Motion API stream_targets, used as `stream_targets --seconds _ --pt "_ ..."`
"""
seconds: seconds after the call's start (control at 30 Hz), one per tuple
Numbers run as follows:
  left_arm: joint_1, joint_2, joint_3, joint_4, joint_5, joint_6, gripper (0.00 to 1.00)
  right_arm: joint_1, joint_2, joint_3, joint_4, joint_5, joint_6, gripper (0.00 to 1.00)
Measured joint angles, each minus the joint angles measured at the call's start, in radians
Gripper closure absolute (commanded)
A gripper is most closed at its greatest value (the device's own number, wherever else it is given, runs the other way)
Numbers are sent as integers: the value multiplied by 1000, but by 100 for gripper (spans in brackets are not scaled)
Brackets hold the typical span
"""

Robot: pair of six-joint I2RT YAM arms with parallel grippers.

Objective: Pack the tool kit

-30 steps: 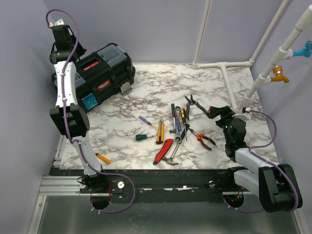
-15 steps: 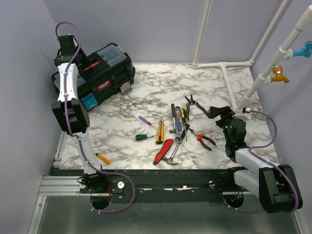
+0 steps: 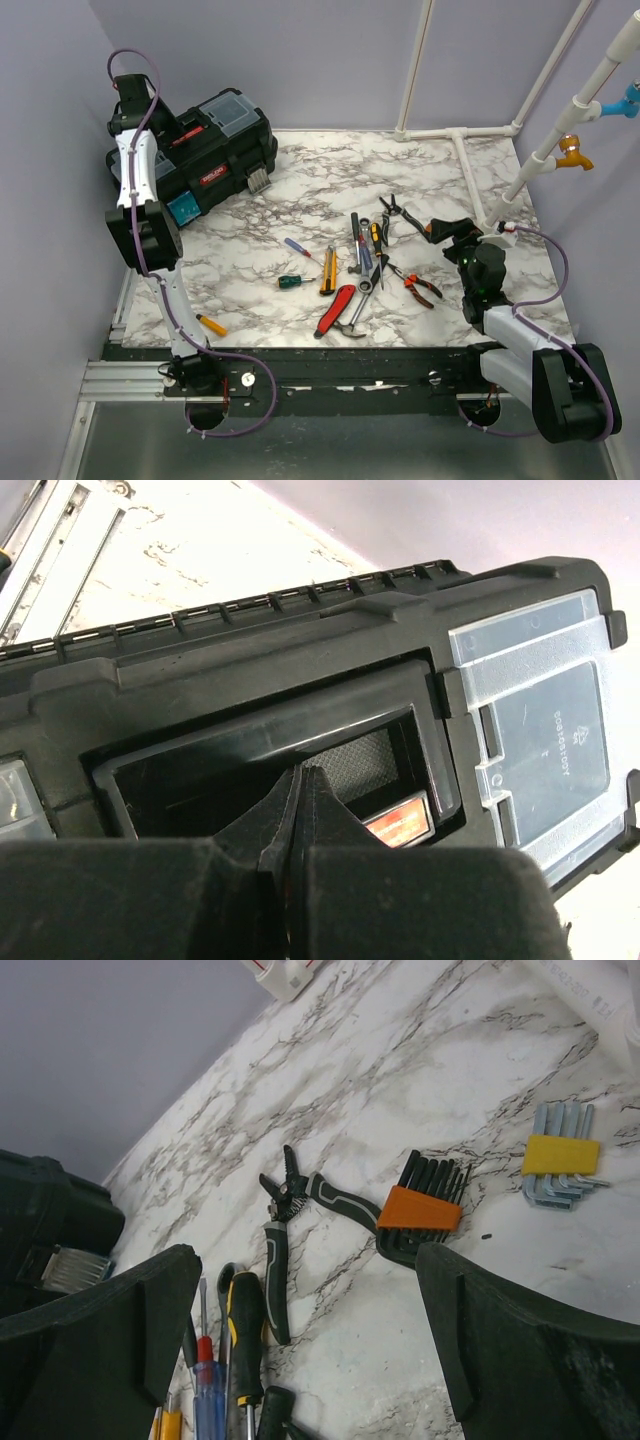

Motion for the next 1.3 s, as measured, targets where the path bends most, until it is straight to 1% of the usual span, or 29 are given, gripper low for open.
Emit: stream_targets --seconds 0.03,0.1,0.17,0.27,0.37,0.47,0.57,0.67,0.7,0.77,0.83,0.9,0.97,1.0,1.07,1.2,1.3 --pt "1 -5 -13 9 11 -10 100 0 0 0 0 0 1 0" --pt "1 -42 -90 69 24 -29 100 0 1 0 -2 0 2 0" --pt "0 -98 -208 155 30 -52 100 0 2 0 -4 0 2 0" --pt "-24 -234 -450 319 52 -133 100 0 5 1 -11 0 2 0" --pt "-90 -376 -679 488 75 -248 100 0 7 1 -11 0 2 0" --pt "-167 -476 -827 564 85 -354 100 0 13 1 -11 -1 2 0" --pt "-253 -515 -888 600 99 -434 100 0 27 2 -11 -2 2 0" --pt "-324 -502 -893 594 123 -488 100 0 43 6 -11 -10 2 0" --pt "-334 -494 -879 571 146 -490 99 0 48 7 -11 -13 2 0" --pt "-351 -471 -822 475 178 -476 95 0 60 10 -11 -21 1 0" --pt "-356 -445 -741 374 179 -426 81 0 71 14 -11 -30 -1 0" --pt "-350 -426 -652 274 171 -365 60 0 86 24 -11 -47 -8 0" --pt "-343 -423 -547 184 143 -283 44 0 107 41 -10 -75 -14 0" --pt "-336 -426 -502 159 135 -247 39 0 119 51 -10 -92 -18 0" --pt "-321 -447 -456 146 126 -186 34 0 143 75 -11 -130 -26 0" --pt "-248 -535 -459 148 160 -89 25 0 162 111 -11 -212 -37 0" --pt "-180 -553 -463 159 192 -50 18 0 169 125 -2 -270 -35 4"
